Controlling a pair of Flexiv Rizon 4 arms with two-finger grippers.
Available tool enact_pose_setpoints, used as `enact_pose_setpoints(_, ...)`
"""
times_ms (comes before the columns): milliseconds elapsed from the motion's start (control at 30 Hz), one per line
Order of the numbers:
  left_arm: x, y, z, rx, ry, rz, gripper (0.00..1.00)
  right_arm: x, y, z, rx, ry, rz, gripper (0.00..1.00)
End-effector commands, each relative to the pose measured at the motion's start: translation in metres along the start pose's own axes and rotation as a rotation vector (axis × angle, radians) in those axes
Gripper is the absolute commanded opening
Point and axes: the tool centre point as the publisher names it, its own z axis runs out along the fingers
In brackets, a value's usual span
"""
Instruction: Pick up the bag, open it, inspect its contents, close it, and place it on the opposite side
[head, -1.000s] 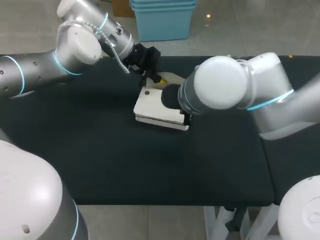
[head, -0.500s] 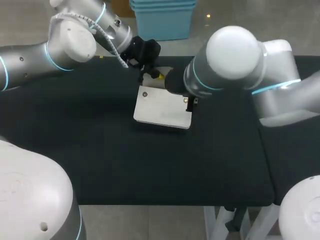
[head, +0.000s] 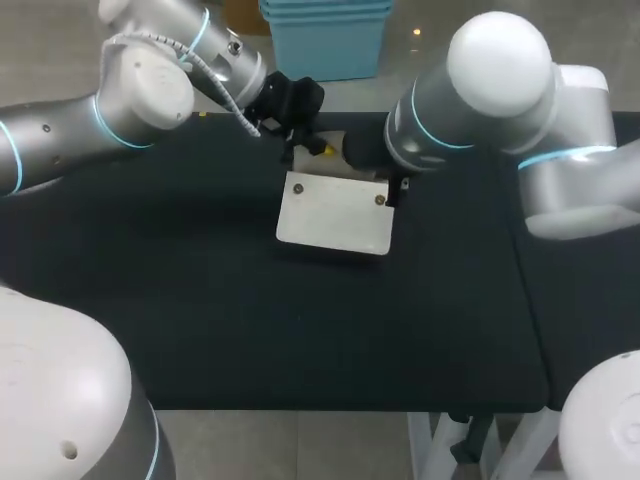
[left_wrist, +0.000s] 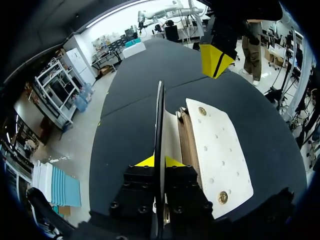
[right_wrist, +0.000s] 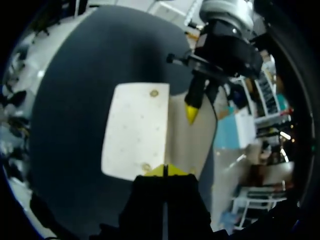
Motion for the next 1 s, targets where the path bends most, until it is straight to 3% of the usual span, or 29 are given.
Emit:
enact_pose_setpoints(33,-0.001,0.0,-0.003,0.022,0.0,0.002,0.0,-0.019,0.011,0.007,0.032,0.083,-0.027,0.0)
enact_pose_setpoints(167,-0.002,-0.001,-0.004,0.023,0.001,0.002,0.0,-0.022,0.011,0.011,0.034,0.092,-0.035,0.0)
enact_pose_setpoints(200,-0.005,-0.004,-0.006,0.031,0.009,-0.001,0.0,-0.024,0.012,0.022,0.042,0.115,-0.057,0.0)
enact_pose_setpoints(500,-0.007,-0.017,-0.017,0.031,0.02,-0.009,0.0,-0.024,0.012,0.05,0.04,0.136,-0.081,0.0)
enact_pose_setpoints(1000,-0.001,-0.029,-0.024,0.019,0.025,0.026,0.0,-0.03,-0.002,0.066,0.075,0.104,-0.09,0.0)
